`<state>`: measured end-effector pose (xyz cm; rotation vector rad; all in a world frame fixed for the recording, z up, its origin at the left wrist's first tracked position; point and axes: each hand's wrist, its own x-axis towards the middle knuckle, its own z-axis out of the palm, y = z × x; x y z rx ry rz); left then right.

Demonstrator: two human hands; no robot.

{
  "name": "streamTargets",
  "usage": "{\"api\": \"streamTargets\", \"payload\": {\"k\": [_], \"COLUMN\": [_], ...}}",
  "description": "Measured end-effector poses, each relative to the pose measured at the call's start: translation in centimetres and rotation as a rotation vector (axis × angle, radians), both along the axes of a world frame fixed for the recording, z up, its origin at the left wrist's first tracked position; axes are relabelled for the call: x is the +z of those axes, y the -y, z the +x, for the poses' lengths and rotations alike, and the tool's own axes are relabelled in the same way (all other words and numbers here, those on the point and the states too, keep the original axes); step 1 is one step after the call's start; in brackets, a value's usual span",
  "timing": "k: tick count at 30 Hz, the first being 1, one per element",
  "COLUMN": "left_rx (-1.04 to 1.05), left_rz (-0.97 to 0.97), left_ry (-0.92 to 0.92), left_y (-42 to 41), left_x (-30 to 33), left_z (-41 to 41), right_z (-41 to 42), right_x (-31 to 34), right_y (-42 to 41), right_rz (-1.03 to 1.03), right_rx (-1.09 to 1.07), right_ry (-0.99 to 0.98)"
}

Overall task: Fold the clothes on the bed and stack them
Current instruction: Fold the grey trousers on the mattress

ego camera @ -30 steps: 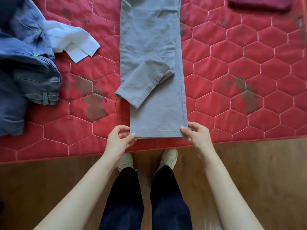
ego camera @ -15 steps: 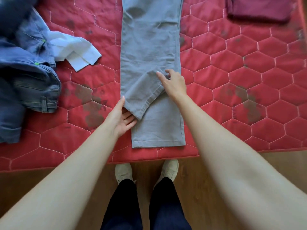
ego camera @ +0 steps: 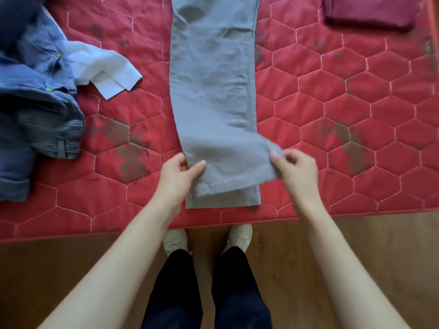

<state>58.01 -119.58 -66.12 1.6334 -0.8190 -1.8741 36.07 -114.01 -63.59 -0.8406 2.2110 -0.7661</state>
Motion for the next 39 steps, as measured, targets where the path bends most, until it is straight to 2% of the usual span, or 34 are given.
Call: {"api": "streamTargets", "payload": {"k": [4,6,8,9,11,15,17,19,22,24,26,27,29,31,32,34,36,39], "left_rx": [-0.154,-0.255,-0.308,-0.314,-0.301,-0.239,-0.17,-0.122,-0.14,-0.076,0.004,0.039,0.092,0.112,0.136,0.214,0.261,0.222], "left_rz": [0.024,-0.021,-0.081,-0.103,-0.099,0.126,0.172,0.136,-0.064,-0.18,-0.181,-0.138,-0.015,0.034,0.004,-0.085,-0.077,0.033], "left_ry": [0.393,0.635,0.753,0.746,0.62,0.341,0.291,0.329,0.403,0.305,0.247,0.256,0.291,0.323,0.316,0.253,0.175,0.209], "left_y": [-4.0,-4.9,-5.2,-5.2,-4.9,-4.1,-4.2,-4.2,-4.1,-4.2,-4.8,-5.4,-6.8,-7.8,-8.0,-8.0,-8.7,-11.0], "left_x": [-3.3,-4.6,-5.5,-5.6,-5.7,-5.2,-4.7,-3.6,-0.7,1.8,2.9,2.8,2.0,1.8,1.9,2.8,2.7,1.3], "left_z": [1.4,2.3,2.9,3.0,2.9,1.6,1.0,0.3,-0.5,-0.8,-1.3,-1.7,-2.8,-3.9,-4.3,-4.4,-4.5,-4.9], "right_z": [2.6,4.1,5.0,5.2,5.3,4.3,4.1,3.9,3.1,2.1,1.2,1.0,0.9,0.3,-0.3,-1.8,-2.9,-2.9], "right_x": [-4.7,-6.5,-7.5,-7.7,-7.8,-7.6,-6.8,-5.3,-1.1,1.8,3.3,3.3,2.2,1.6,1.9,2.8,2.9,1.6], "right_y": [-6.7,-7.8,-7.7,-7.3,-6.3,-4.8,-4.6,-4.2,-3.0,-2.5,-3.1,-3.8,-5.0,-5.8,-5.6,-5.0,-5.4,-7.7], "right_rz": [0.276,0.305,0.256,0.235,0.225,0.295,0.332,0.312,0.12,-0.122,-0.241,-0.2,0.039,0.19,0.148,-0.076,-0.192,0.055], "right_rx": [-0.004,-0.015,-0.045,-0.048,-0.055,-0.051,-0.028,-0.005,0.033,0.038,0.025,0.021,0.05,0.113,0.135,0.161,0.11,0.084], "right_ry": [0.079,0.025,-0.03,-0.044,-0.016,0.097,0.134,0.127,0.048,0.005,0.014,0.053,0.137,0.097,0.081,0.057,0.059,0.115]}}
